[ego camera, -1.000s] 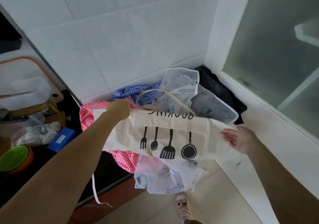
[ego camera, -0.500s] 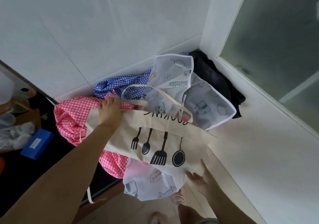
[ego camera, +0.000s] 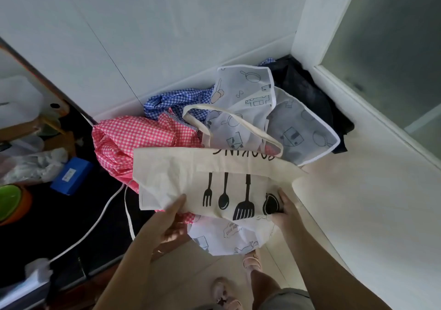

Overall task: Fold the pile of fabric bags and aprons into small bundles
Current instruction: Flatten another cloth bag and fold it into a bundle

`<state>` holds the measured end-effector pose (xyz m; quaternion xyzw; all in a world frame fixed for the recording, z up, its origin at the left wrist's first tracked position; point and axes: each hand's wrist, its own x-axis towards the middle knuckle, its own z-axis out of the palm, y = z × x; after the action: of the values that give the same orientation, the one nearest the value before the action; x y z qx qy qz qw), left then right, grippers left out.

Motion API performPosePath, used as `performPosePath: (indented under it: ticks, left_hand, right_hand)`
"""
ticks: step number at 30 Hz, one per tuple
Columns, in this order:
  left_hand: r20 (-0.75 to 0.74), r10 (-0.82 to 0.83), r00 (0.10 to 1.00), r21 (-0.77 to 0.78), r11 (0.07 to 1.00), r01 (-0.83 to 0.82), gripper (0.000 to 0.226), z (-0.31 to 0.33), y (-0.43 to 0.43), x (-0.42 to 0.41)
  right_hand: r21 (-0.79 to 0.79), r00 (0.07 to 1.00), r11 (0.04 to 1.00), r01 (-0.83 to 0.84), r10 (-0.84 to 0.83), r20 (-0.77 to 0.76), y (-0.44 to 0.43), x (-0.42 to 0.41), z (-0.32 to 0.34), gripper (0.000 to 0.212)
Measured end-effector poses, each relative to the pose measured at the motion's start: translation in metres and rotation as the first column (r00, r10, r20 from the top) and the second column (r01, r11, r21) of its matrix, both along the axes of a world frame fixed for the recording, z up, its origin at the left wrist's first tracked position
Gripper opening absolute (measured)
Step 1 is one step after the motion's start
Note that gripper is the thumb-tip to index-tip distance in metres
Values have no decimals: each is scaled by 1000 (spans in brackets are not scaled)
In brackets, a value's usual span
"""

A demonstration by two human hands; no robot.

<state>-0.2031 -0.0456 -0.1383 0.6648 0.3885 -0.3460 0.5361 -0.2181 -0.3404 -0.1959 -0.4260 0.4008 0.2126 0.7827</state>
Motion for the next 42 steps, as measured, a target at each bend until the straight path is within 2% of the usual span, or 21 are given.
performPosePath:
  ticks: [1, 3, 4, 5, 6, 7, 9, 12, 15, 18, 20, 22, 23, 27, 30, 33, 35, 37, 38, 40, 42]
  left_hand:
    - [0, 93, 996, -90, 992, -93, 54, -6, 0, -4]
    - [84, 360, 929, -207, 918, -337, 39, -13, -2, -4]
    - [139, 444, 885, -208, 887, -412, 39, -15, -2, 1]
    - [189, 478, 858, -194, 874, -445, 44, -13, -4, 7]
    - [223, 482, 847, -186, 874, -448, 51, -11, -7, 12]
    - [233, 464, 855, -184, 884, -430, 58, -8, -10, 16]
    - [198, 419, 886, -228, 899, -374, 66, -1, -17, 21]
    - [105, 288, 952, -354, 905, -234, 51, 7, -35, 27]
    - [122, 234, 965, -453, 878, -155, 26, 8, -51, 31]
    - [192, 199, 961, -440, 893, -97, 22, 24, -52, 39]
    - [281, 151, 948, -422, 906, -19, 22, 42, -48, 49]
    - [396, 129, 909, -445, 893, 67, 25, 65, -47, 63]
    - [444, 137, 885, -450, 889, 88, 28, 76, -51, 74]
    - [637, 183, 749, -387, 916, 105, 30, 128, -77, 146]
    - [705, 294, 645, -320, 944, -80, 44, 180, -92, 205]
    - [787, 343, 513, -293, 939, -178, 43, 234, -104, 243]
    - [854, 314, 414, -237, 944, -228, 31, 261, -108, 258]
    - [831, 414, 371, -349, 908, -230, 14, 266, -108, 266]
    - [788, 480, 387, -423, 877, -227, 15, 259, -107, 267]
    - [674, 546, 497, -511, 831, -219, 24, 236, -102, 263]
    - [566, 544, 620, -575, 799, -176, 15, 211, -99, 246]
  right_hand:
    - [85, 997, 993, 77, -78, 11, -3, 5, -6, 68]
    - [213, 993, 971, 110, -119, 28, -3, 7, 7, 59]
    - [147, 987, 981, 127, -139, 78, -1, 8, 13, 56]
    - [180, 967, 953, 243, -253, 33, -1, 17, 8, 47]
    - [178, 957, 942, 286, -290, -4, 0, 22, 12, 32]
    - [172, 949, 935, 309, -316, 17, 3, 26, 14, 20]
    - [149, 958, 959, 243, -261, 117, 11, 31, 22, 21]
    - [107, 992, 992, 66, -77, 101, 20, 30, 28, 25]
    - [-57, 995, 993, -100, 100, 2, 30, 35, 43, 27]
    - [-194, 996, 978, -81, 88, 24, 27, 42, 66, 26]
    - [-263, 990, 964, -30, 66, 128, 16, 51, 87, 14]
    - [-279, 938, 960, -17, 112, 329, 5, 65, 116, 7]
    - [-276, 904, 961, -7, 125, 409, 1, 76, 130, 12]
    - [-385, 790, 914, 130, 139, 597, -13, 146, 203, 24]
    - [-478, 647, 830, 289, 199, 736, -22, 205, 271, 12]
    - [-393, 468, 823, 411, 179, 866, -27, 246, 336, 17]
    - [-393, 414, 785, 479, 193, 890, -29, 261, 360, 17]
    - [-454, 449, 728, 513, 223, 865, -32, 277, 356, 13]
    - [-497, 521, 715, 491, 216, 826, -36, 284, 342, 23]
    - [-567, 717, 723, 395, 143, 682, -46, 298, 294, 47]
    - [-553, 866, 795, 250, 72, 495, -55, 300, 247, 65]
